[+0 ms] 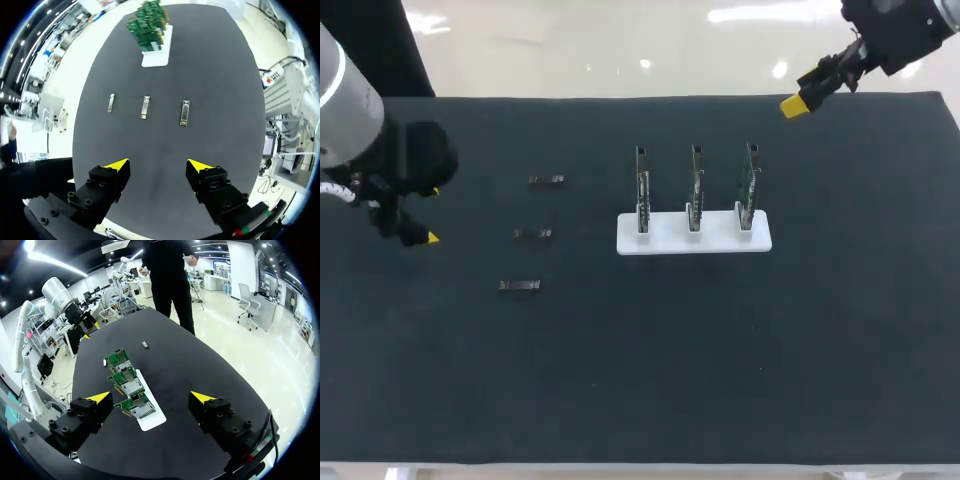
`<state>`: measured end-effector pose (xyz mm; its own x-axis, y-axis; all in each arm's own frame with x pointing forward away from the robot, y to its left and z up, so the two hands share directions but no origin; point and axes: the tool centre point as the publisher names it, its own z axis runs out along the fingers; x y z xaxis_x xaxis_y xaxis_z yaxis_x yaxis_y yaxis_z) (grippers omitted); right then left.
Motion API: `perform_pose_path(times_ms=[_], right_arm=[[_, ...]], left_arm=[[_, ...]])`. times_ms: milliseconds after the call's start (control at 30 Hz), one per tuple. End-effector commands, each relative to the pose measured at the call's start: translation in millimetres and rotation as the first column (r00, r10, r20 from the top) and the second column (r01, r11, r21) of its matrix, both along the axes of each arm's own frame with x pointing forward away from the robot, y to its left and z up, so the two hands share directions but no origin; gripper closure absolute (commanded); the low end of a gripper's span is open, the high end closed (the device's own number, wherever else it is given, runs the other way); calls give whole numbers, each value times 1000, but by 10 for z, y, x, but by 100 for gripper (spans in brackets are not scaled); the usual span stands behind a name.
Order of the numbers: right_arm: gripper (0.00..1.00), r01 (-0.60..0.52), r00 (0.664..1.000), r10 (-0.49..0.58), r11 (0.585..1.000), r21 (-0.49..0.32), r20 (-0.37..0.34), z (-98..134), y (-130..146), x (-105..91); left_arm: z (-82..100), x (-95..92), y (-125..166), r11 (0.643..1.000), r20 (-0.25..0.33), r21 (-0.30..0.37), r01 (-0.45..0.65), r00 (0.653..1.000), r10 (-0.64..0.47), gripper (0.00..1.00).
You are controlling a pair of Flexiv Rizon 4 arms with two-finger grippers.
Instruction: Pick up the optical module with the left hand, and insert it into the network port with the right hand.
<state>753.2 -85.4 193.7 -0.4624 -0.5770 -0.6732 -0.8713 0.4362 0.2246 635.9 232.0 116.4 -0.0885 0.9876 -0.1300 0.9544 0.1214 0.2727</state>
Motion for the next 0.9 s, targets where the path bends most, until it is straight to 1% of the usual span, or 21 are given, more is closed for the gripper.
perform_pose_path(times_ms=[33, 200, 233, 300, 333, 367, 400, 433, 467, 500, 533, 567, 633, 667, 700, 833, 900], right_arm=[[0, 1, 1000, -1, 1000, 0, 1, 3, 1, -6], [0, 1, 1000, -1, 1000, 0, 1, 3, 1, -6], [0, 1, 1000, -1, 1000, 0, 1, 3, 1, -6], [0, 1, 1000, -1, 1000, 0, 1, 3, 1, -6], [0, 1, 1000, -1, 1000, 0, 1, 3, 1, -6], [0, 1, 1000, -1, 1000, 0, 1, 3, 1, -6], [0, 1, 1000, -1, 1000, 0, 1, 3, 1, -6], [0, 1, 1000, -1, 1000, 0, 1, 3, 1, -6], [0, 1, 1000, -1, 1000, 0, 1, 3, 1, -6], [0, 1, 1000, -1, 1000, 0, 1, 3, 1, -6], [0, 1, 1000, -1, 1000, 0, 1, 3, 1, -6], [0, 1, 1000, -1, 1000, 0, 1, 3, 1, -6], [0, 1, 1000, -1, 1000, 0, 1, 3, 1, -6], [0, 1, 1000, -1, 1000, 0, 1, 3, 1, -6], [0, 1, 1000, -1, 1000, 0, 1, 3, 1, -6], [0, 1, 1000, -1, 1000, 0, 1, 3, 1, -6], [0, 1, 1000, -1, 1000, 0, 1, 3, 1, -6]], left_arm=[[14, 30, -11, 1000, -7, 8, 0, 1000, 0, 0], [14, 30, -11, 1000, -7, 8, 0, 1000, 0, 0], [-27, 34, 10, 1000, -32, 27, 3, 999, -3, 0], [-110, 12, 8, 992, -60, 114, 48, 997, -41, 0], [-142, 6, -23, 993, -70, 110, 41, 997, -33, 0], [-166, 0, -50, 993, -81, 107, 58, 996, -50, 0], [-192, -9, -89, 986, -104, 145, 77, 993, -62, 0], [-221, -19, -139, 986, -113, 152, 71, 992, -54, 0], [-243, -30, -169, 985, -120, 148, 89, 990, -72, 0], [-258, -38, -199, 979, -149, 160, 123, 984, -99, 0], [-278, -44, -236, 983, -145, 140, 121, 984, -101, 0], [-291, -53, -253, 982, -157, 126, 144, 980, -124, 0], [-316, -58, -288, 980, -174, 120, 160, 975, -138, 0], [-327, -57, -304, 976, -199, 125, 180, 968, -153, 0], [-343, -53, -329, 977, -200, 117, 180, 968, -154, 0], [-425, -43, -367, 972, -237, 102, 210, 954, -181, 0], [-442, -37, -381, 973, -261, 98, 207, 949, -175, 0]])
